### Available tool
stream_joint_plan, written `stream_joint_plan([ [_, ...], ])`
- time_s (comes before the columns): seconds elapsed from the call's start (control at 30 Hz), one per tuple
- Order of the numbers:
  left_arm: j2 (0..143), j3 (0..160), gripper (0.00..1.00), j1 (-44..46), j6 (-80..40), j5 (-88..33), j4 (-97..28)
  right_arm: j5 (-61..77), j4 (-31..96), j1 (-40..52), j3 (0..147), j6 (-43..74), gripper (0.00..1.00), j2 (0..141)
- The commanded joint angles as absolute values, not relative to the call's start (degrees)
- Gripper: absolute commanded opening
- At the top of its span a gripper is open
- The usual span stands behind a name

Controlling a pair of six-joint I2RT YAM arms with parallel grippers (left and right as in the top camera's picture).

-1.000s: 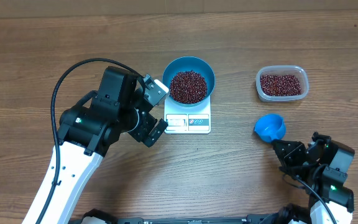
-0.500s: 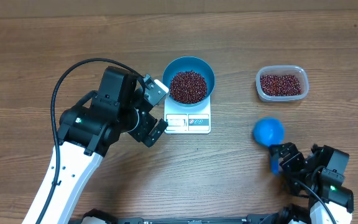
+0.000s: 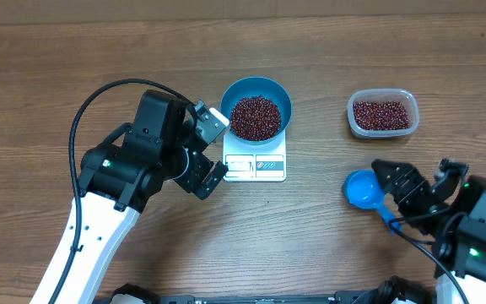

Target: Scoop item into bowl and weigh 150g on scale

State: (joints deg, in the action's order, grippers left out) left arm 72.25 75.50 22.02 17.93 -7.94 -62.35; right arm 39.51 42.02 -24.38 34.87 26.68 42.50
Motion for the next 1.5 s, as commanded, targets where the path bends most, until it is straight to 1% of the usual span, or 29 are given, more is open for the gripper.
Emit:
stream_joint_plan([
  [0.0,71.9,76.7,1.00,22.1,17.1,-8.5,-62.4,46.5,42.9,-24.9,37.1,24.8,1.00,42.1],
  [0.03,71.9,76.7,1.00,22.1,17.1,-8.5,-62.4,46.8,42.9,-24.8,37.1,24.2,1.00,42.1],
  [0.07,71.9,76.7,1.00,22.1,17.1,-8.5,-62.4,47.7,42.7,-24.7,37.1,20.9,1.00,42.1],
  [0.13,71.9,76.7,1.00,22.1,17.1,-8.5,-62.4,52.8,41.7,-24.3,37.1,5.6,1.00,41.9],
  [0.17,71.9,76.7,1.00,22.1,17.1,-8.5,-62.4,55.6,41.7,-24.1,37.1,-4.2,1.00,41.7],
  [0.2,71.9,76.7,1.00,22.1,17.1,-8.5,-62.4,57.0,42.0,-24.1,37.1,-9.9,1.00,41.4],
  [0.23,71.9,76.7,1.00,22.1,17.1,-8.5,-62.4,57.2,42.1,-24.1,37.1,-11.5,1.00,41.2],
  [0.33,71.9,76.7,1.00,22.1,17.1,-8.5,-62.4,56.2,41.9,-23.2,37.1,-10.4,1.00,39.7],
  [0.37,71.9,76.7,0.99,22.1,17.1,-8.5,-62.4,53.7,41.6,-22.3,37.1,-8.4,1.00,38.6],
  [0.5,71.9,76.7,1.00,22.1,17.1,-8.5,-62.4,37.0,40.5,-16.3,37.0,5.5,1.00,31.7],
  [0.57,71.9,76.7,0.99,22.1,17.1,-8.5,-62.4,29.8,40.0,-13.0,37.0,9.3,1.00,27.1],
  [0.67,71.9,76.7,1.00,22.1,17.1,-8.5,-62.4,22.4,39.2,-9.5,36.1,9.4,1.00,20.0],
  [0.73,71.9,76.7,1.00,22.1,17.1,-8.5,-62.4,20.3,39.3,-8.6,35.0,9.3,1.00,16.4],
  [0.87,71.9,76.7,1.00,22.1,17.1,-8.5,-62.4,20.2,39.0,-7.6,31.7,7.8,1.00,10.4],
  [1.0,71.9,76.7,1.00,22.1,17.1,-8.5,-62.4,19.2,35.9,-5.7,26.0,7.0,1.00,3.9],
  [1.07,71.9,76.7,1.00,22.1,17.1,-8.5,-62.4,18.7,32.5,-4.7,21.9,7.0,1.00,0.4],
  [1.3,71.9,76.7,1.00,22.1,17.1,-8.5,-62.4,15.0,12.7,-2.2,9.7,7.0,1.00,0.2],
  [1.37,71.9,76.7,1.00,22.1,17.1,-8.5,-62.4,14.8,7.4,-1.8,6.1,5.5,1.00,0.2],
  [1.47,71.9,76.7,1.00,22.1,17.1,-8.5,-62.4,14.6,2.3,-1.5,2.0,5.5,1.00,0.2],
])
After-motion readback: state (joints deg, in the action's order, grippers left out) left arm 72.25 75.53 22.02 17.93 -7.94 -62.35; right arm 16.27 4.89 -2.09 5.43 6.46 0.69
